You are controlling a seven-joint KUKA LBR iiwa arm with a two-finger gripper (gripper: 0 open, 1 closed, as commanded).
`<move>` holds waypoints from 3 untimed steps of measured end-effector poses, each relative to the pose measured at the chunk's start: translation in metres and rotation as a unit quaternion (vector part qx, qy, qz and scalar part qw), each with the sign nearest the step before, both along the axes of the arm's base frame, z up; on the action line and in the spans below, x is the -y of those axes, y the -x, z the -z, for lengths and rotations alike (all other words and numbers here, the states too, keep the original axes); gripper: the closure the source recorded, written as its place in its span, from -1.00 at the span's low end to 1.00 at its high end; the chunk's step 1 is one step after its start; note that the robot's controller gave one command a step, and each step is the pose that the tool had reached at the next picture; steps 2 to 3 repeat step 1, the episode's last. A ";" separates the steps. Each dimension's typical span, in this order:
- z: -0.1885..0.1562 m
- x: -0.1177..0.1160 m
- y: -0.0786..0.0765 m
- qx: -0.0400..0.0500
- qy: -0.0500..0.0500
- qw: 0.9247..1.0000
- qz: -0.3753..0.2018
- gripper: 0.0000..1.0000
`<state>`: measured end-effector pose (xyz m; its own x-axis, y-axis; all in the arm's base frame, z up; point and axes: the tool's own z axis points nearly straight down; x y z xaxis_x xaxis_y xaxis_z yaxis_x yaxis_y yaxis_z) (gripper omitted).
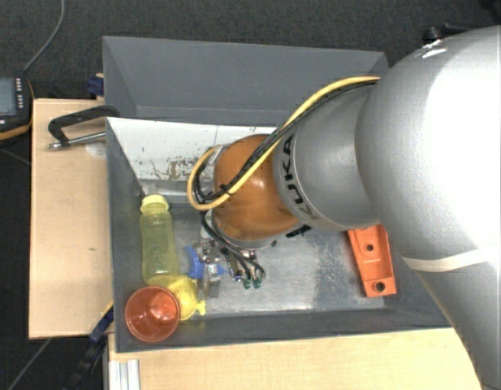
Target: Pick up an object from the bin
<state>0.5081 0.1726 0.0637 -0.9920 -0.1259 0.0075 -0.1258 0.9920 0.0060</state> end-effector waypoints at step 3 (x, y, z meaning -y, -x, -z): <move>-0.006 0.025 -0.009 0.007 -0.001 1.000 0.004 1.00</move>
Offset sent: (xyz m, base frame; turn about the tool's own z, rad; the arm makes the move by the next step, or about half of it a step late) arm -0.0048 0.0043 0.1246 0.0352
